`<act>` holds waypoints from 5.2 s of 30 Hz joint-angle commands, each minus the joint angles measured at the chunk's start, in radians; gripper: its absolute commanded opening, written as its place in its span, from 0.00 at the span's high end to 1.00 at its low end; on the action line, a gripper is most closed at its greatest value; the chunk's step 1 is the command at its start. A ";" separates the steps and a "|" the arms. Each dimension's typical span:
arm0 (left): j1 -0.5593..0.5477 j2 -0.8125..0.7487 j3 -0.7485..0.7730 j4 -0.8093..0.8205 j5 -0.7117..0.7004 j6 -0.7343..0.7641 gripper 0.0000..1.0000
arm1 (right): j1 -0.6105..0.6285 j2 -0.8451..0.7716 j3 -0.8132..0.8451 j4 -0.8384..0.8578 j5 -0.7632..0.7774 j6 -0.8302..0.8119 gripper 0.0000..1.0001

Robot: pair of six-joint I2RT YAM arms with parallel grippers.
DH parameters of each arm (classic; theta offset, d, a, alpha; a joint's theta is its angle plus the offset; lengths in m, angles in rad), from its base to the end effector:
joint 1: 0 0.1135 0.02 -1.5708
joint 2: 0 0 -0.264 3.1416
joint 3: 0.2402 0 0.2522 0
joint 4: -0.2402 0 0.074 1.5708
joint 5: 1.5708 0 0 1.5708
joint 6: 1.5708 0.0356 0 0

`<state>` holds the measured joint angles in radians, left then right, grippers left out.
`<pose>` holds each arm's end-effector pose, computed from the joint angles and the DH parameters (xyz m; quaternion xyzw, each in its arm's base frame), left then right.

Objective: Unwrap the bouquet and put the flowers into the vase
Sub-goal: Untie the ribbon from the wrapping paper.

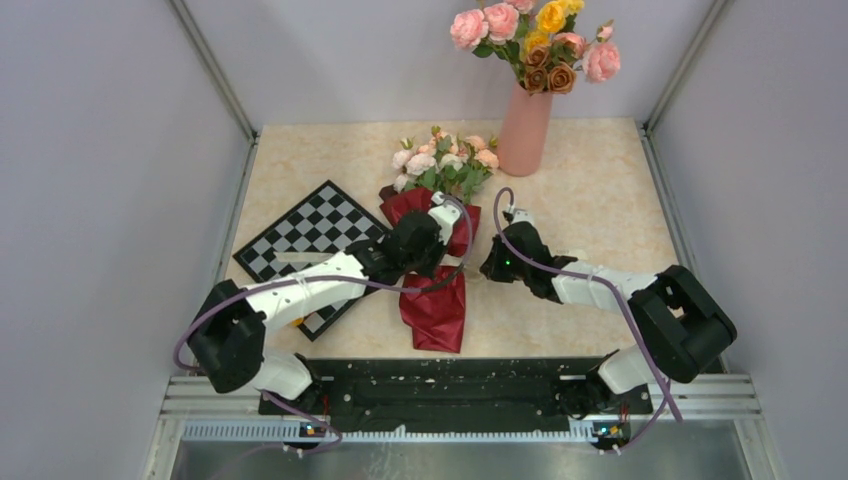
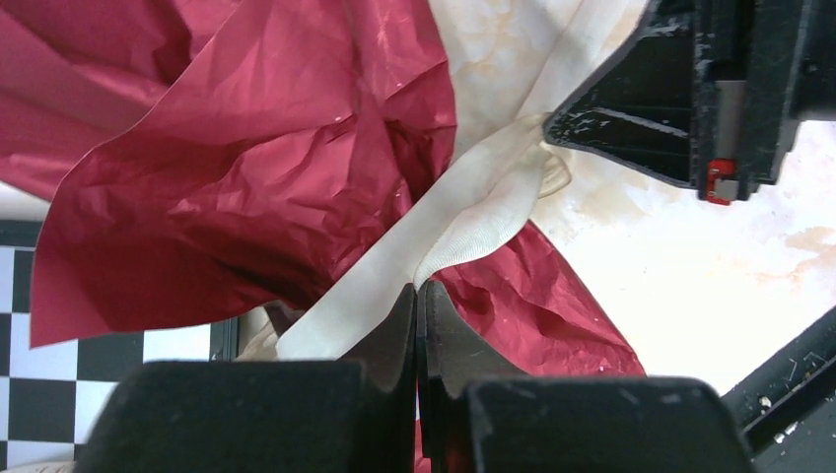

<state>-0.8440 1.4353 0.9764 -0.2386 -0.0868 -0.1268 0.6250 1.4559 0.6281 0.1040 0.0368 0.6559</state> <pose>0.2112 -0.2329 0.2501 0.3006 0.8542 -0.1624 0.3920 0.2292 0.1638 0.1634 0.0216 0.9113 0.2321 0.3395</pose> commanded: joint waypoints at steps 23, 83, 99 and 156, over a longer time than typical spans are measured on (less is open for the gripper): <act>0.414 -0.321 -0.286 0.090 0.064 -0.312 1.00 | -0.039 -0.020 -0.002 -0.034 0.100 0.065 1.00; -0.010 0.074 0.081 -0.011 0.262 0.100 0.29 | -0.254 -0.341 -0.068 -0.099 -0.094 -0.110 0.28; -0.020 0.126 0.084 -0.029 0.178 0.110 0.52 | -0.255 -0.347 -0.074 -0.097 -0.100 -0.099 0.30; 0.426 -0.340 0.067 -0.185 0.047 -0.220 1.00 | -0.020 -0.353 0.044 -0.013 -0.225 -0.397 0.20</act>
<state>-0.5209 1.1442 1.0374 -0.4030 -0.0601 -0.2901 0.4927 1.1030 0.5663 0.0586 -0.2417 0.3859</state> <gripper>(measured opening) 0.008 0.787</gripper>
